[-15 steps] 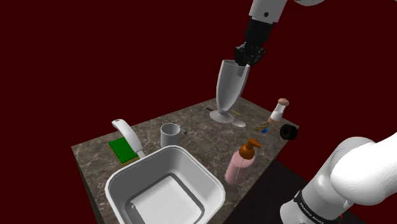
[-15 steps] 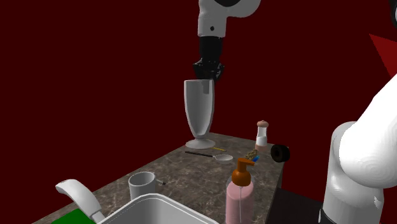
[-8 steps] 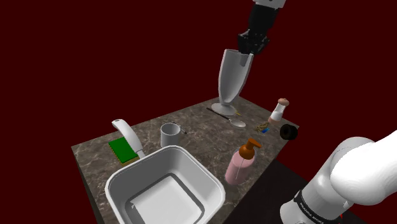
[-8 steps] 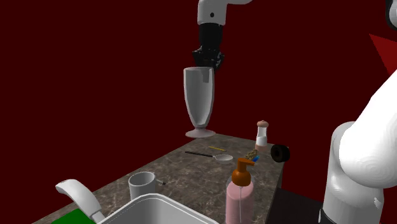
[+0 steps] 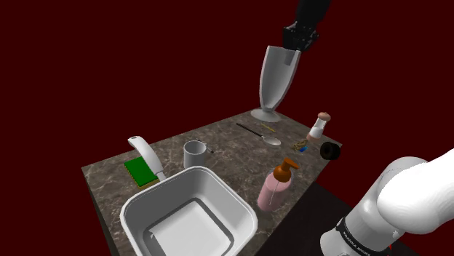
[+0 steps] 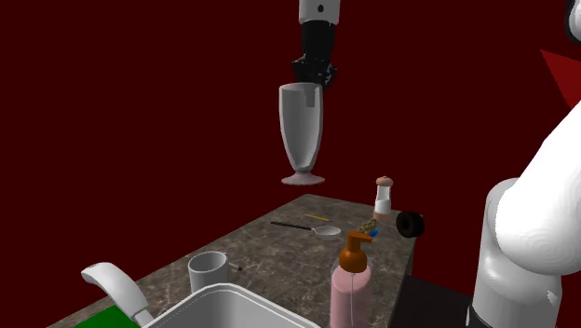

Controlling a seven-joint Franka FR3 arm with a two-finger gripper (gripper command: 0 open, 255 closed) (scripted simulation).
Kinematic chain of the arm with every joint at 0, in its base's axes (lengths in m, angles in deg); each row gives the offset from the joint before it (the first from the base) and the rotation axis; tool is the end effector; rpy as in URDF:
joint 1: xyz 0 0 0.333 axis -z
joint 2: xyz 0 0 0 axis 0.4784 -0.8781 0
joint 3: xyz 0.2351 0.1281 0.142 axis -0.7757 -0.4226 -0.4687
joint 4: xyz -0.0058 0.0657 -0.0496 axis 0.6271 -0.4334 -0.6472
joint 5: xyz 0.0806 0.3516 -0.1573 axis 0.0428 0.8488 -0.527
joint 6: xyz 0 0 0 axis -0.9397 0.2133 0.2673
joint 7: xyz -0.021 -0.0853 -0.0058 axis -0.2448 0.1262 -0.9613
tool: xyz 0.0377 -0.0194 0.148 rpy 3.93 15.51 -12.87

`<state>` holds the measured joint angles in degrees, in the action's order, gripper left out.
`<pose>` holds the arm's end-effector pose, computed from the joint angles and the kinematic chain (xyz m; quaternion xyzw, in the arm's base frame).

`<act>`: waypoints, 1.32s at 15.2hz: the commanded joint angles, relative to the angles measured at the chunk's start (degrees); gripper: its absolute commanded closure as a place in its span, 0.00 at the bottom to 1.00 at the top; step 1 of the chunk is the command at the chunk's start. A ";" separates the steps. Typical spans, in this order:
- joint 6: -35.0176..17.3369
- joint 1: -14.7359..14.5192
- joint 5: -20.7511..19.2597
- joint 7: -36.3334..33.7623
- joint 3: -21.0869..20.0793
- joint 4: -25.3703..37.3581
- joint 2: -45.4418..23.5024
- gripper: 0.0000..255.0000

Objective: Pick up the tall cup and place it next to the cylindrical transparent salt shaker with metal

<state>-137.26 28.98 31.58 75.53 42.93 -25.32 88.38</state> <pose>0.4027 0.0343 0.6365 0.9949 -0.0953 0.0335 0.0083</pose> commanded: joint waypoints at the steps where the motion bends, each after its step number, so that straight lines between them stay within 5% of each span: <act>1: -0.38 0.60 -0.59 2.41 1.79 -1.68 1.37 1.00; 20: -0.19 7.25 -8.47 29.67 23.26 0.80 0.66 1.00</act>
<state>-137.35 35.94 23.43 103.57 64.95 -25.13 89.55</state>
